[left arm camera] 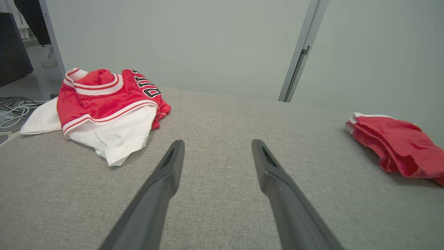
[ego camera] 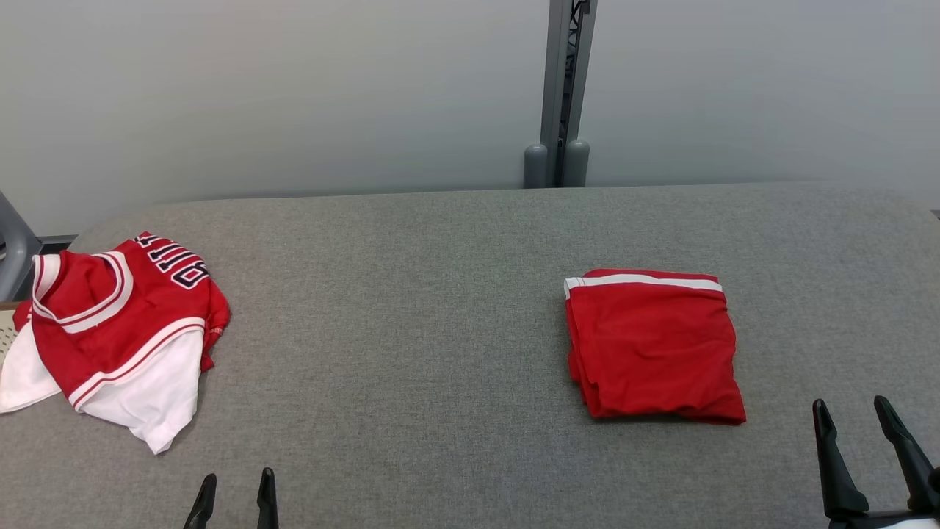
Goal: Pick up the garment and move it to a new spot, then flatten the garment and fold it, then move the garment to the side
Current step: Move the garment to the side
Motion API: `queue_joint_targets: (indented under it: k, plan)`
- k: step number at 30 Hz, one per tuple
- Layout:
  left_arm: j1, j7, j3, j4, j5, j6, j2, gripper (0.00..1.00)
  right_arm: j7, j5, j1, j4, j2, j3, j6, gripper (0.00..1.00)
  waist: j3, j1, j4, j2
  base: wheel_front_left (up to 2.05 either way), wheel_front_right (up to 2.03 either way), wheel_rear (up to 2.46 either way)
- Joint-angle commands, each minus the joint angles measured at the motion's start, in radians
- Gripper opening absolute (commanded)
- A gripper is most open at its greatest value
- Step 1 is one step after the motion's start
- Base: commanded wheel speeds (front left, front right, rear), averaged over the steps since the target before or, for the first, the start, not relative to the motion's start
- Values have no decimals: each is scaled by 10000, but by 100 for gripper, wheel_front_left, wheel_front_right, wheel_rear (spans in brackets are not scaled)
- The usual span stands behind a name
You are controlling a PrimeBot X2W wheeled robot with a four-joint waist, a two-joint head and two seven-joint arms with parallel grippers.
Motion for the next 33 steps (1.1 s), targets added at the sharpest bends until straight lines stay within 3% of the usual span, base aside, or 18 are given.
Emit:
queue_joint_targets:
  k: [1,11,16,23,26,33]
  plan:
    - [-158,-16,22,-7,15,2,34,100,-12,-11,-76,-6,-11,-41,2,100,8,0,-9,-1,0,0,0]
    - [-265,-16,-30,-194,113,41,34,100,-12,410,-533,3,35,-101,2,100,162,0,51,-1,0,0,0]
    - [-451,-16,-115,-266,197,-34,34,100,117,1476,-1612,1588,-623,973,2,100,456,0,152,-1,0,0,0]
    - [-953,-16,-307,-241,216,-82,36,100,1978,3240,-3940,3519,-1525,2382,2,100,1100,0,582,-1,0,0,0]
    - [-1137,-16,-454,-267,141,-15,36,100,2824,3835,-4635,4315,-1626,2659,2,100,1335,0,790,-1,0,0,0]
    - [-1327,-16,-641,-345,48,159,34,100,3515,4381,-5500,5818,-1546,2603,2,100,1693,0,1156,-1,0,0,0]
